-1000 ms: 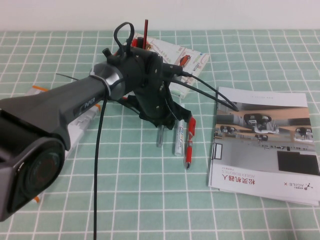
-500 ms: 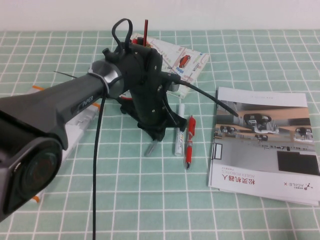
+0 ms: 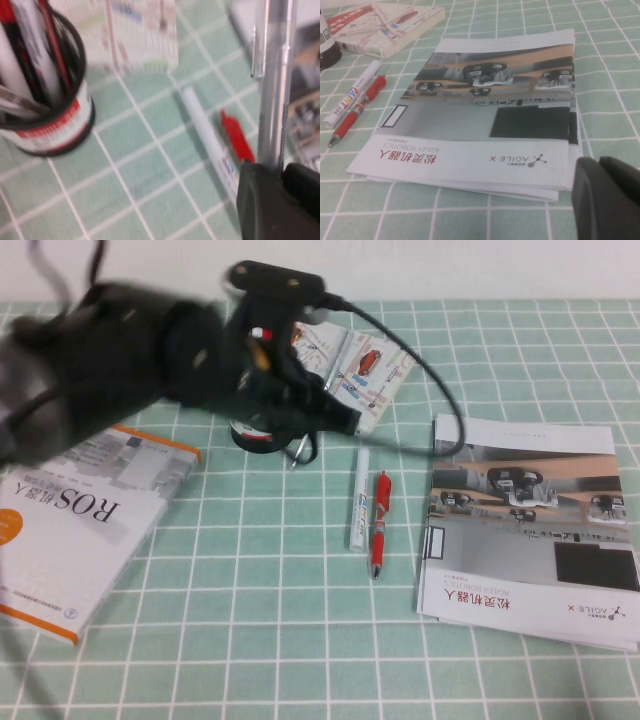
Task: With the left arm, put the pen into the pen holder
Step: Place the pen onto the pen holder
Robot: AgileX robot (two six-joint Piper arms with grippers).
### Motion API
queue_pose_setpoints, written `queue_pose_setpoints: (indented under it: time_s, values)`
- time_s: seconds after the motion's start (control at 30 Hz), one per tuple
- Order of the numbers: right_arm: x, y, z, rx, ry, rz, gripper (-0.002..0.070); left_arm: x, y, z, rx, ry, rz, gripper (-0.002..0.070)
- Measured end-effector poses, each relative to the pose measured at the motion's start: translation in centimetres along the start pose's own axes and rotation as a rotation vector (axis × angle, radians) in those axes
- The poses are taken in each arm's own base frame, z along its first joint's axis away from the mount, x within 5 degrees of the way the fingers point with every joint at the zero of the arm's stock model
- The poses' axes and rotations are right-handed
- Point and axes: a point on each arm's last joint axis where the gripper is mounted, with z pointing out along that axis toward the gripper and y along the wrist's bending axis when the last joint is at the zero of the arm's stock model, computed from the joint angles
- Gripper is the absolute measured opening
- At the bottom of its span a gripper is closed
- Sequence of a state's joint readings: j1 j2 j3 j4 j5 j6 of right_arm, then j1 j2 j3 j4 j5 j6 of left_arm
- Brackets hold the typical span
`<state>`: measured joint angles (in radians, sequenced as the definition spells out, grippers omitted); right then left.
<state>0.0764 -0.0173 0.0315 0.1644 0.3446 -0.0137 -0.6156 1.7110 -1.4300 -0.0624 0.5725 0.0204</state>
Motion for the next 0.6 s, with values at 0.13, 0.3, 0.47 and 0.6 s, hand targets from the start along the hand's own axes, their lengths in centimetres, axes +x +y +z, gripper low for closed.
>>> queue_pose_setpoints:
  time_s: [0.13, 0.3, 0.47, 0.6]
  values:
    - [0.0, 0.0, 0.0, 0.0, 0.0, 0.0, -0.002, 1.5, 0.1, -2.8, -0.009, -0.251, 0.002, 0.0039]
    - [0.0, 0.0, 0.0, 0.0, 0.0, 0.0, -0.002, 2.5, 0.3, -5.2, -0.022, -0.553, 0.01, 0.0039]
    - [0.0, 0.0, 0.0, 0.0, 0.0, 0.0, -0.002, 3.9, 0.3, -4.7, -0.029, -0.611, 0.031, 0.0039]
    - [0.0, 0.0, 0.0, 0.0, 0.0, 0.0, -0.002, 3.9, 0.4, -4.8, -0.032, -0.673, 0.038, 0.0039]
